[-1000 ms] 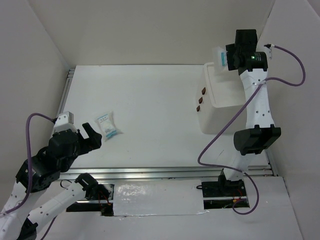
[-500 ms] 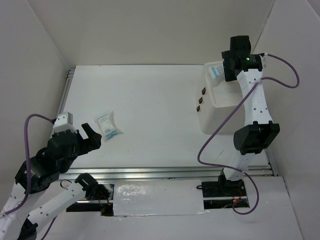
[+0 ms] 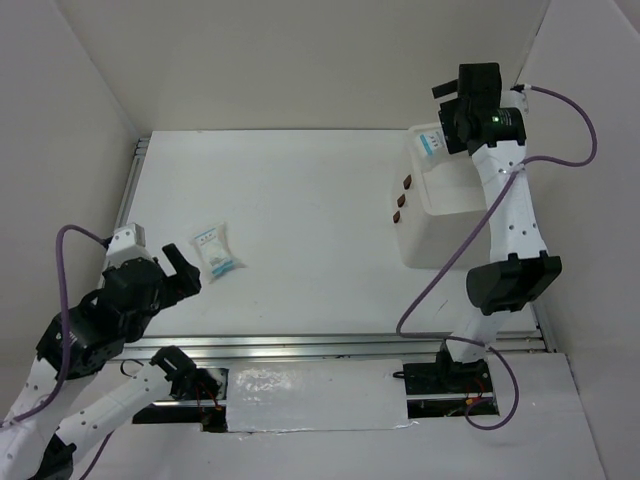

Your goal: Organize the makeup

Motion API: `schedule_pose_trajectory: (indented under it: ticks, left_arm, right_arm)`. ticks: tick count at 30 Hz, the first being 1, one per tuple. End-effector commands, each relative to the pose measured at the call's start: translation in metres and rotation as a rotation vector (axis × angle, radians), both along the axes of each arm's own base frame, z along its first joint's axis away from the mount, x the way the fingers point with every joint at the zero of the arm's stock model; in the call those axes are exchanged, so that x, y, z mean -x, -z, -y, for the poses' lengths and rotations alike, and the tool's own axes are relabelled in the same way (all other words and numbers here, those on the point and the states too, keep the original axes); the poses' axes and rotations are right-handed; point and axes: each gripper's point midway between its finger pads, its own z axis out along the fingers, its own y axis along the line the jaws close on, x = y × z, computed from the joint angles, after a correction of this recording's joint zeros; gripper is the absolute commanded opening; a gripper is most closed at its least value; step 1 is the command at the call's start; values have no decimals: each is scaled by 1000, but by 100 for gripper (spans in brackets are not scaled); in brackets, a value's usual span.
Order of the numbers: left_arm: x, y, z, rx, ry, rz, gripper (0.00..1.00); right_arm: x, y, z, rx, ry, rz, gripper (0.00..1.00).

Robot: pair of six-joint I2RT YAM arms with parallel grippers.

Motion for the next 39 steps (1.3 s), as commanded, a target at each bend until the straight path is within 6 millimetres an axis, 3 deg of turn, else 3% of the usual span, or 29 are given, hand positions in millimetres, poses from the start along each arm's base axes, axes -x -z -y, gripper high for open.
schedule_pose_trajectory:
  ticks: [1, 2, 3, 4, 5, 8, 11, 14, 15, 18, 20, 21, 22, 23, 24, 26, 27, 32, 39]
  left_arm:
    - [-8, 8, -10, -51, -118, -64, 99]
    - [-9, 10, -11, -63, -134, -81, 99]
    - [-13, 15, -10, -93, -145, -116, 99]
    - [-16, 14, -10, -90, -166, -124, 99]
    - [-17, 15, -10, -91, -179, -137, 99]
    - [-37, 15, 15, -7, -147, -113, 100]
    - [-56, 37, 21, -34, -220, -164, 99]
    - [-73, 47, 20, -17, -306, -213, 99]
    - [-84, 53, 27, 4, -307, -228, 99]
    - [-110, 69, 25, 48, -323, -268, 99]
    - [-130, 73, 9, 67, -371, -274, 100]
    - [-139, 88, 12, 59, -334, -331, 99]
    - [-153, 87, 7, 75, -348, -319, 99]
    - [-161, 102, 7, 55, -347, -370, 99]
    - [-169, 99, 6, 57, -361, -371, 100]
    - [-177, 117, 0, 33, -389, -428, 99]
    - [-180, 123, 0, 37, -384, -440, 99]
    - [-196, 162, -7, 42, -396, -534, 99]
    - [-195, 191, -26, 65, -426, -569, 99]
  right_arm:
    - [34, -77, -25, 63, -64, 223, 100]
    - [41, -80, -40, 75, -99, 231, 100]
    - [46, -65, -50, 93, -128, 203, 100]
    - [64, -91, -56, 107, -143, 294, 100]
    - [76, -94, -81, 145, -222, 319, 100]
    - [114, -99, -119, 206, -439, 459, 100]
    - [158, -74, -163, 215, -723, 481, 100]
    - [184, -48, -184, 277, -880, 447, 100]
    - [199, -31, -190, 292, -935, 413, 100]
    - [227, 3, -193, 345, -1034, 359, 100]
    - [244, 16, -195, 361, -1093, 360, 100]
    - [257, 25, -196, 351, -1138, 379, 100]
    - [265, 28, -197, 352, -1180, 394, 100]
    - [275, 32, -195, 351, -1206, 423, 100]
    - [286, 31, -201, 336, -1264, 456, 100]
    - [298, 33, -202, 328, -1312, 489, 100]
    - [309, 25, -203, 311, -1342, 535, 100]
    - [327, 16, -198, 290, -1365, 596, 100]
    - [326, 26, -196, 285, -1351, 589, 100]
